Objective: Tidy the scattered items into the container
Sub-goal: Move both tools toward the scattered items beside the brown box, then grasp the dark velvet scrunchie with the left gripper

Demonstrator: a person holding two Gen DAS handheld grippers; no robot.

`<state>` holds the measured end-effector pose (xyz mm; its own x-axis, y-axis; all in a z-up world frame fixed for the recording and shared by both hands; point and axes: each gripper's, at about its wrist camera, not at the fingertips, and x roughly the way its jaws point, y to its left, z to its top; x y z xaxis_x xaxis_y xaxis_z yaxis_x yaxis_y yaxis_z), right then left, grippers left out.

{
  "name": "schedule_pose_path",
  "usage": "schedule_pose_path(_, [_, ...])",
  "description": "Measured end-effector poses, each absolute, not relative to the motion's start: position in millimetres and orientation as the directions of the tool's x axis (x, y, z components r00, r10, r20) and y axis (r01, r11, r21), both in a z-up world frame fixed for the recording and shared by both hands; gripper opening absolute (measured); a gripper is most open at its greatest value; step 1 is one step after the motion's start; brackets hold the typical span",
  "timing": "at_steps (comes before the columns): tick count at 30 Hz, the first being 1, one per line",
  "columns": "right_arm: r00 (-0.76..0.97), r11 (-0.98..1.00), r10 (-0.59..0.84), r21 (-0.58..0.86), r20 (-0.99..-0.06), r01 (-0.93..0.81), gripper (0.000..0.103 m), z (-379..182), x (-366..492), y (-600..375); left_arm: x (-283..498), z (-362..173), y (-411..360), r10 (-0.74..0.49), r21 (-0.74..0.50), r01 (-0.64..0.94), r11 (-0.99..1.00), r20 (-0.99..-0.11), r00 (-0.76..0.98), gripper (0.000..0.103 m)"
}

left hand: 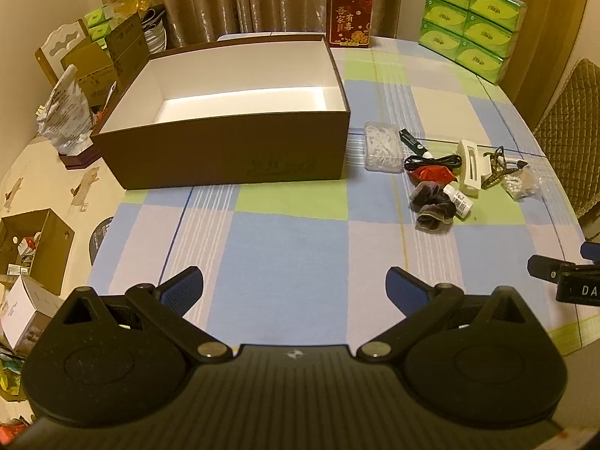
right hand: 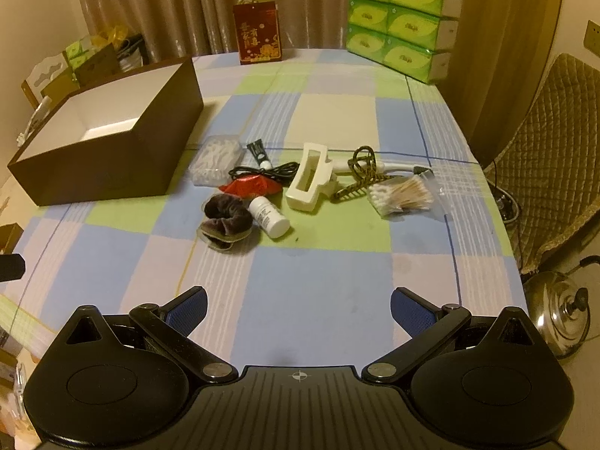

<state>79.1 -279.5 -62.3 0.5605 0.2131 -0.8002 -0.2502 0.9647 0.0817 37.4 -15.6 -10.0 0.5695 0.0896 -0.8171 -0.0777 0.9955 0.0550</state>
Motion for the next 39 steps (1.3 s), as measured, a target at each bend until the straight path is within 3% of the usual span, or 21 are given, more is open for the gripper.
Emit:
schedule_pose_path(30, [0.531,0.957,0.262,0.145,-0.806,-0.251,0.101,-91.2,147.6,-349.4,120.6,-47.9,-102.6,-0.123,0.026,0.241,0.970,-0.805,0.581,0.101])
schedule_pose_path(39, [0.506,0.959,0.250,0.141,-0.826,-0.244,0.101,-103.9,172.0,-364.4,154.0,-72.7,-121.8,-0.174,0.035,0.348,0.937,-0.817,0.550,0.092])
